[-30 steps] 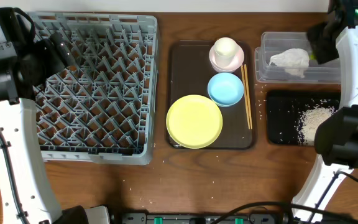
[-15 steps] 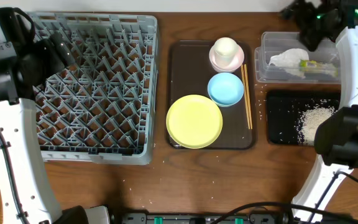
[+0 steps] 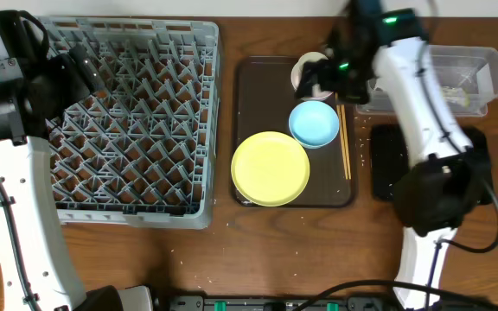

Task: Sort waste into correct bins and load items into the dishwasher

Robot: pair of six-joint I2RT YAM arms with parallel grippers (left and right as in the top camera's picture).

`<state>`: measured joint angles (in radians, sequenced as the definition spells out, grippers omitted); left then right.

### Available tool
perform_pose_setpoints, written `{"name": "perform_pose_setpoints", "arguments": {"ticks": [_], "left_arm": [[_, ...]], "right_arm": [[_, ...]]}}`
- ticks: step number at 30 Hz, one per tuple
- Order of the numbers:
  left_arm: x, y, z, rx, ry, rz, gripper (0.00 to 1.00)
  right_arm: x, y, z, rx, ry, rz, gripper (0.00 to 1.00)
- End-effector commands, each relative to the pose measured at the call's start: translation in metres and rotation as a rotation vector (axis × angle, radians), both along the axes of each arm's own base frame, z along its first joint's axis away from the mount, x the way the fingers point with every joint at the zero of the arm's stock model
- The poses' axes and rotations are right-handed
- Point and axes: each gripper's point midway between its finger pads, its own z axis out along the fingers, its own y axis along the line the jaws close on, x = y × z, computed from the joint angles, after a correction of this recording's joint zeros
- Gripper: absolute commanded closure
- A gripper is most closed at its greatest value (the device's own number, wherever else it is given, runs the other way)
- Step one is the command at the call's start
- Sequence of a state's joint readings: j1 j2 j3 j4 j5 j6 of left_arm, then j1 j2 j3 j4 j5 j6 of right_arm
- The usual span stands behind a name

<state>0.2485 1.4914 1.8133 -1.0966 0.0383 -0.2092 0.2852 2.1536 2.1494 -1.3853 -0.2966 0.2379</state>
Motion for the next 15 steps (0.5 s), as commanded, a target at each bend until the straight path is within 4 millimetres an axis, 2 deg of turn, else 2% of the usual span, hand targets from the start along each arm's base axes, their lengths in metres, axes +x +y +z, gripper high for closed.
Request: {"name": "perform_pose_setpoints", "arguments": {"ticks": [1,7,9,11,15], "left_arm": [[-0.001,0.002,-0.002,0.006,0.007,0.004,0.0],[-0.001,0.002,-0.002,0.006,0.007,0.004,0.0],[-0.001,0.002,-0.001,0.006,0.007,0.004,0.0],[-0.001,0.002,-0.002,0.006,0.007,0.004,0.0],[-0.001,0.002,-0.002,0.006,0.007,0.004,0.0]], "right_arm": [[0.006,0.003,-0.006,-0.204,-0.095,0.015,0.01],[0.012,0.058,-0.001,-0.237,-0.255,0.11,0.01],[0.013,0.067,0.001,-0.246,-0.286,0.121,0.01],[0.016,0.065,0.003,-0.28,-0.31,0.098,0.01],[0.017,0.043,0.007,-0.343,-0.299,0.004,0.01]]}}
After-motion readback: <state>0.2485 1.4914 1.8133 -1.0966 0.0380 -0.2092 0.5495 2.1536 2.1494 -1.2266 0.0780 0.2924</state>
